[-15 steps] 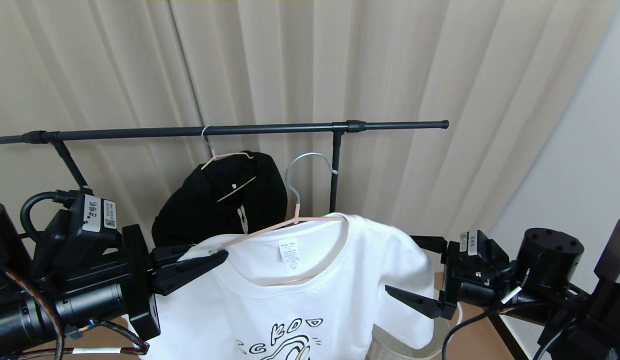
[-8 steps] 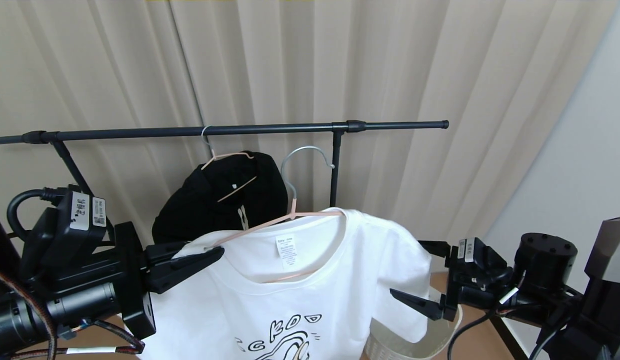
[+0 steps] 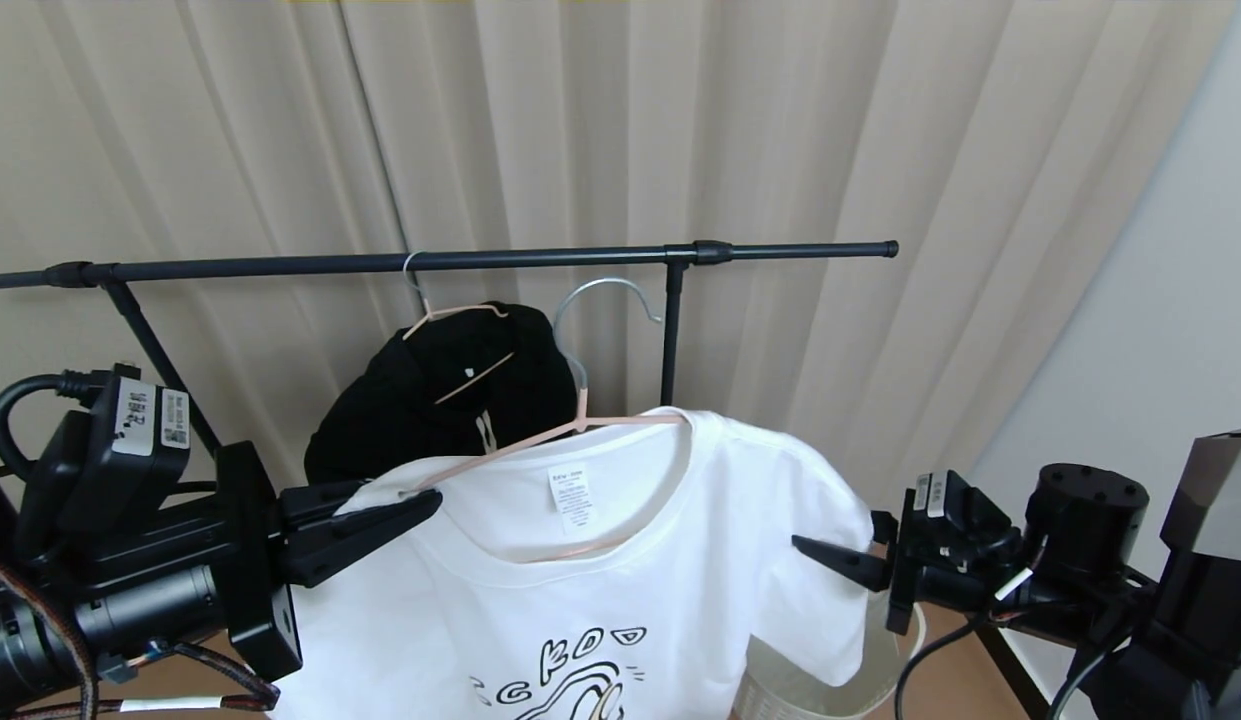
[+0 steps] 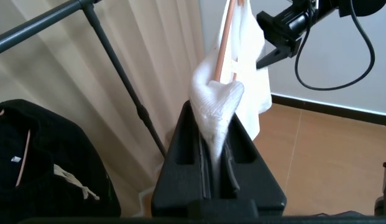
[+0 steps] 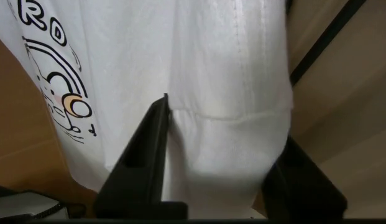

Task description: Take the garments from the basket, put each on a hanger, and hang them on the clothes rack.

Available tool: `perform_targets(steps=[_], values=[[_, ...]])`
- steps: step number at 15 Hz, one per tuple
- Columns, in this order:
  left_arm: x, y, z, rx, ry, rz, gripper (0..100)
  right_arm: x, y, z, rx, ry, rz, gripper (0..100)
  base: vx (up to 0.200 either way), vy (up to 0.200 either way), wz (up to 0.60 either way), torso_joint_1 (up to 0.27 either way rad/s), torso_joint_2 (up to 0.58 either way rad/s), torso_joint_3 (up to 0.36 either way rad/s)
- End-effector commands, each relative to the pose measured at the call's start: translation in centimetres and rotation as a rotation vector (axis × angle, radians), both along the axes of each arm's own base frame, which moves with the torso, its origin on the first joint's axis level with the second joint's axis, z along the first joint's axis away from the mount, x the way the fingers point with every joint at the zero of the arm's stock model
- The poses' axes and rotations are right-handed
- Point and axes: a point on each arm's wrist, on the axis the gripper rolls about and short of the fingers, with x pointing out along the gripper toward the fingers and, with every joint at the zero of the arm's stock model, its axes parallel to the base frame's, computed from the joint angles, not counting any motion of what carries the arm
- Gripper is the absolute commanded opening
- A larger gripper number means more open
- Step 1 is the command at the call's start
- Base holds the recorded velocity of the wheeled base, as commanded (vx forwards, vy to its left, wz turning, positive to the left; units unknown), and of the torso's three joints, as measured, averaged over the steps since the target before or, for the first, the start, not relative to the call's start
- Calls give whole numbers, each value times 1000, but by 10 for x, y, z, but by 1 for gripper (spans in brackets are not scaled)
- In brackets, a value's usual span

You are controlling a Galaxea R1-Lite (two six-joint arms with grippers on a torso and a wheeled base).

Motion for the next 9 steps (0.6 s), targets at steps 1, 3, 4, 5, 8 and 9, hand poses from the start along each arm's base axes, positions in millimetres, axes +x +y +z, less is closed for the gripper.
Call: perform_targets(steps=[1, 3, 4, 5, 8, 9], values=[[-2, 1, 1, -2, -4, 0, 0, 2, -1, 0, 1, -3, -5, 0, 0, 0, 0, 0, 0, 0], [-3, 4, 0, -2, -5, 17, 0, 4, -5, 2, 4, -14, -22, 0, 0, 0, 0, 0, 0, 0], [-3, 5, 0, -2, -4, 21, 0, 7, -8, 3, 6, -20, -33, 0, 0, 0, 0, 0, 0, 0], [-4, 6, -1, -2, -3, 23, 0, 8, -11, 4, 7, -25, -44, 0, 0, 0, 0, 0, 0, 0], [-5, 7, -1, -2, -3, 31, 0, 11, -14, 6, 16, -22, -58, 0, 0, 0, 0, 0, 0, 0], [-4, 7, -1, -2, -3, 32, 0, 12, -14, 6, 21, -21, -61, 0, 0, 0, 0, 0, 0, 0]])
